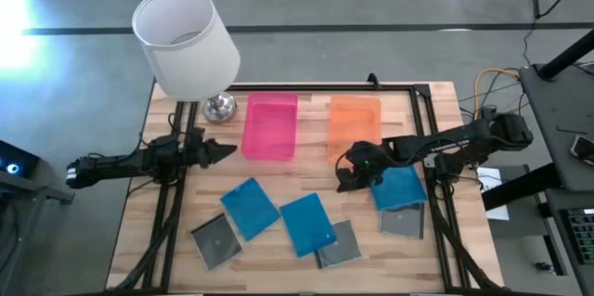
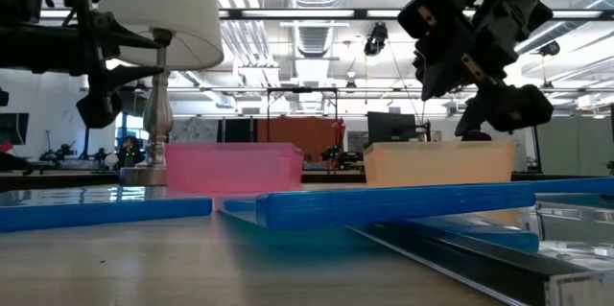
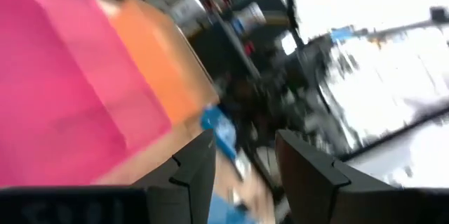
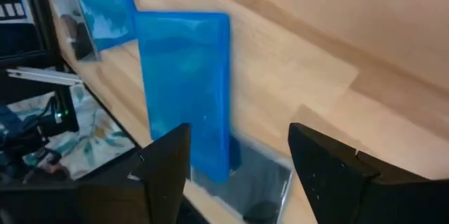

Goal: Pick & place jewel cases by type
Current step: Put the middle blue cd case into the pink bin

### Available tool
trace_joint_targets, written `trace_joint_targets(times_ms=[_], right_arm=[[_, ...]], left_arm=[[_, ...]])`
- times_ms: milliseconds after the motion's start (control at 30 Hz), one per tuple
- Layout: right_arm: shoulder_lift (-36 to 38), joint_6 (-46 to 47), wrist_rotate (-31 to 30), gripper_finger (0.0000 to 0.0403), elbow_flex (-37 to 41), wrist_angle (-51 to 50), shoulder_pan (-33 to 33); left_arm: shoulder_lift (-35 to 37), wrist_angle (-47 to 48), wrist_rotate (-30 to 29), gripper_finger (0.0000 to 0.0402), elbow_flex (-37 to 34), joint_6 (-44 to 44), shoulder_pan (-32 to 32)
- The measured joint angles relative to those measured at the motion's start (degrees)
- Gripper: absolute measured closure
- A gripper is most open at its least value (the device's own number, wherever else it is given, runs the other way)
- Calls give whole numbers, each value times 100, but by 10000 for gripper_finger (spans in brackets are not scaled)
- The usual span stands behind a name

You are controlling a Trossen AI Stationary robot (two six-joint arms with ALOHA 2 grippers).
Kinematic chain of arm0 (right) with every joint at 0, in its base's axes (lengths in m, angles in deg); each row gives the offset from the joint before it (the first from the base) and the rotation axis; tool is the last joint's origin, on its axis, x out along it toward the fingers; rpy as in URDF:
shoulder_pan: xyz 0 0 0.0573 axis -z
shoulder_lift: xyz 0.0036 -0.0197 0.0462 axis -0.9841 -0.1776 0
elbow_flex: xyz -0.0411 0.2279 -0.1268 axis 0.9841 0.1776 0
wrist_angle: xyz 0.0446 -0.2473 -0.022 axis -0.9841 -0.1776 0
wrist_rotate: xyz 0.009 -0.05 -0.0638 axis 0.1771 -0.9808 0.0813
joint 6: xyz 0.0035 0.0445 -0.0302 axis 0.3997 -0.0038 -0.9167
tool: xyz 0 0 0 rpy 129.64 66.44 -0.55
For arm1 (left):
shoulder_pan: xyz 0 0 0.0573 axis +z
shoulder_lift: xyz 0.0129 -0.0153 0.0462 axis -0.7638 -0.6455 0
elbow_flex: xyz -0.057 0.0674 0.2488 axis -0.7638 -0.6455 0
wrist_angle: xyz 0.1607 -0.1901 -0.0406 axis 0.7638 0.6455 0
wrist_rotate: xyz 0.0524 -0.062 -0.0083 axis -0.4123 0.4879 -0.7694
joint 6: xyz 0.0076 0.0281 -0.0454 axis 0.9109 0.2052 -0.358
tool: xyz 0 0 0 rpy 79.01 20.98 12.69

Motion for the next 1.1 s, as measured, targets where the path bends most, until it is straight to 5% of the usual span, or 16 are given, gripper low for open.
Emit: trace_joint_targets(times_ms=[167, 333, 433, 600, 767, 933, 1100], right_arm=[[-5, 92, 224, 133, 3, 41, -139], [-196, -230, 147, 103, 9, 93, -171], [-426, -377, 285, 92, 9, 245, -174], [-890, -513, 491, 85, 11, 676, -284], [-1330, -483, 492, 88, 11, 1329, -393], [-1743, -437, 489, 88, 11, 1868, -510], [-2143, -357, 504, 88, 3, 2560, -659]], left_arm=[[-4, -134, -882, 271, 0, -711, 2], [-31, -1056, -751, 271, 183, -943, -12], [-255, -823, -441, 271, 647, -820, -21], [-1537, -51, 287, 276, 1615, -516, -345], [-3343, -82, 426, 276, 2557, -31, -1374], [-4888, 347, -728, 276, 3257, 328, -2700], [-5873, 454, -1630, 276, 3538, -571, -3513]])
